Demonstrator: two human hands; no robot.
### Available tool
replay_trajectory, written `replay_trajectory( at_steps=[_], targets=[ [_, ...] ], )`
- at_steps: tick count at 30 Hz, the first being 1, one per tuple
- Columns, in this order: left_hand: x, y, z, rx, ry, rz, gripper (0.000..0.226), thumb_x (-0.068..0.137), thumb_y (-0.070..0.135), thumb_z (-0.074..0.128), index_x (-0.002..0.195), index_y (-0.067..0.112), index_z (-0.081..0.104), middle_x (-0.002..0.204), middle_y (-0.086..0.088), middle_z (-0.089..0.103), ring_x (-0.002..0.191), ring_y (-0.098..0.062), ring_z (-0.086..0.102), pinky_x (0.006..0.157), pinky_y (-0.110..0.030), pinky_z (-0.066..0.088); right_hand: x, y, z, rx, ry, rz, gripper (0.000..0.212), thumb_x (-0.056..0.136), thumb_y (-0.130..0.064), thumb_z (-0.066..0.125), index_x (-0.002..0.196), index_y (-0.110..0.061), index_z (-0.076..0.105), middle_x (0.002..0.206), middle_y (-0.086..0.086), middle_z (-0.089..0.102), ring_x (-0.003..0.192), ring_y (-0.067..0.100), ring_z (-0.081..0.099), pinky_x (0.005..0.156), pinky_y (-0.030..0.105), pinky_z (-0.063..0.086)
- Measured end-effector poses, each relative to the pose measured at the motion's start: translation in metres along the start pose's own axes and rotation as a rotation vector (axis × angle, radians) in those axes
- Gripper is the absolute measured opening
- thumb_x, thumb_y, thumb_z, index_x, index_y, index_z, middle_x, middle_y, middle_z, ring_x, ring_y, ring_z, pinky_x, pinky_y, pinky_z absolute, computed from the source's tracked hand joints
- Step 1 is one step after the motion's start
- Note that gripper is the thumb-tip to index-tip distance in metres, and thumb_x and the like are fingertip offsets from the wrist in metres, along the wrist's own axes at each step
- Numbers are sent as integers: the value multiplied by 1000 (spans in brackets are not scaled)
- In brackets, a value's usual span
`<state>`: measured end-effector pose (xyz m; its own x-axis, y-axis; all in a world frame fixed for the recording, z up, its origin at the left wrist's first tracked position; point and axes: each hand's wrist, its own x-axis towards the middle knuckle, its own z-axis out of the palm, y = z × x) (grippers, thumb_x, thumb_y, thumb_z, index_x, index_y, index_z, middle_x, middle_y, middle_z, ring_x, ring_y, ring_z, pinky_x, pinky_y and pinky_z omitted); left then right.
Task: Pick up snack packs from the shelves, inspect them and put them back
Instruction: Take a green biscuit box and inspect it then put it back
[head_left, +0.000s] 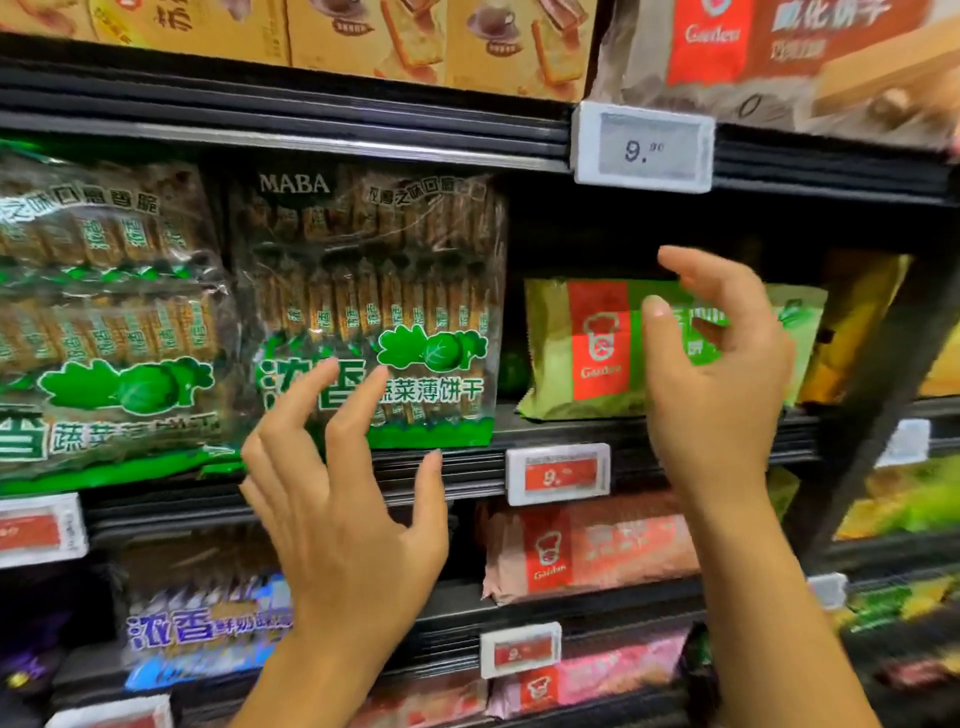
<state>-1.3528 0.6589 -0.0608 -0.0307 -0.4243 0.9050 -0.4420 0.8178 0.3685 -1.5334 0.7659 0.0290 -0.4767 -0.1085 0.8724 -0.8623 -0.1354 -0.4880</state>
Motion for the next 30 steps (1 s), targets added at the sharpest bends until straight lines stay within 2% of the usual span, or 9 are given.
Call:
replay_trajectory(
  at_steps=[4, 6, 10, 13, 15, 18, 22, 27, 30],
  targets=[
    [1, 40, 16, -192, -109, 36, 57, 88, 32, 70, 140, 15, 54, 140, -6, 51, 133, -25, 48, 113, -27, 30, 31, 47, -26, -442, -256, -3, 55, 97, -27, 69, 146, -9, 53, 148, 10, 54, 145, 36, 37, 123, 50, 25],
    [4, 58, 26, -274, -166, 18, 56, 89, 32, 68, 140, 15, 54, 135, -2, 53, 129, -19, 51, 110, -33, 41, 30, 64, -34, -439, -331, -9, 59, 95, -28, 72, 146, -8, 52, 147, 11, 54, 145, 39, 35, 123, 50, 23],
    [9, 84, 44, -362, -256, -76, 89, 82, 55, 73, 155, 23, 33, 146, 9, 43, 134, -7, 48, 108, -18, 40, 10, 76, -54, -210, -74, -179, 44, 89, -20, 69, 133, -15, 63, 130, -2, 63, 127, 33, 49, 114, 39, 34],
    [13, 96, 55, -394, -357, -87, 118, 71, 71, 75, 164, 33, 12, 159, 24, 33, 147, -1, 38, 117, -24, 35, -8, 87, -67, 109, 192, -109, 44, 91, -7, 64, 134, -14, 58, 123, 0, 60, 117, 29, 56, 97, 51, 50],
    [18, 102, 59, -437, -390, -104, 111, 71, 67, 83, 160, 35, 24, 152, 23, 46, 139, -3, 50, 114, -30, 44, -16, 97, -75, 265, 257, -18, 49, 90, 1, 63, 137, -5, 51, 132, 16, 53, 123, 36, 54, 101, 57, 49],
    [20, 113, 57, -552, -311, -57, 65, 76, 48, 89, 130, 34, 55, 124, 15, 66, 116, -2, 64, 97, -24, 54, -22, 107, -88, 415, 275, 106, 57, 89, 4, 62, 141, -9, 41, 145, 28, 42, 134, 36, 49, 114, 52, 45],
    [13, 126, 43, -747, -160, -92, 40, 86, 29, 77, 120, 37, 56, 111, 23, 72, 103, 4, 69, 87, -11, 52, -30, 118, -100, 537, 316, 266, 54, 90, -4, 63, 139, -14, 42, 147, 24, 48, 136, 32, 51, 116, 50, 43],
    [-9, 120, 22, -986, -103, -336, 32, 91, 31, 70, 120, 21, 62, 109, 11, 77, 101, -6, 72, 84, -21, 58, -41, 114, -116, 611, 93, 382, 50, 94, -44, 61, 134, -15, 51, 124, 3, 62, 112, 8, 62, 97, 27, 49],
    [-33, 109, 9, -1098, -126, -560, 49, 82, 44, 83, 122, 21, 68, 116, -4, 78, 104, -18, 75, 81, -31, 62, -58, 113, -140, 752, -131, 509, 61, 84, -69, 70, 127, -26, 63, 118, 0, 69, 109, 17, 63, 97, 43, 47]
  ],
)
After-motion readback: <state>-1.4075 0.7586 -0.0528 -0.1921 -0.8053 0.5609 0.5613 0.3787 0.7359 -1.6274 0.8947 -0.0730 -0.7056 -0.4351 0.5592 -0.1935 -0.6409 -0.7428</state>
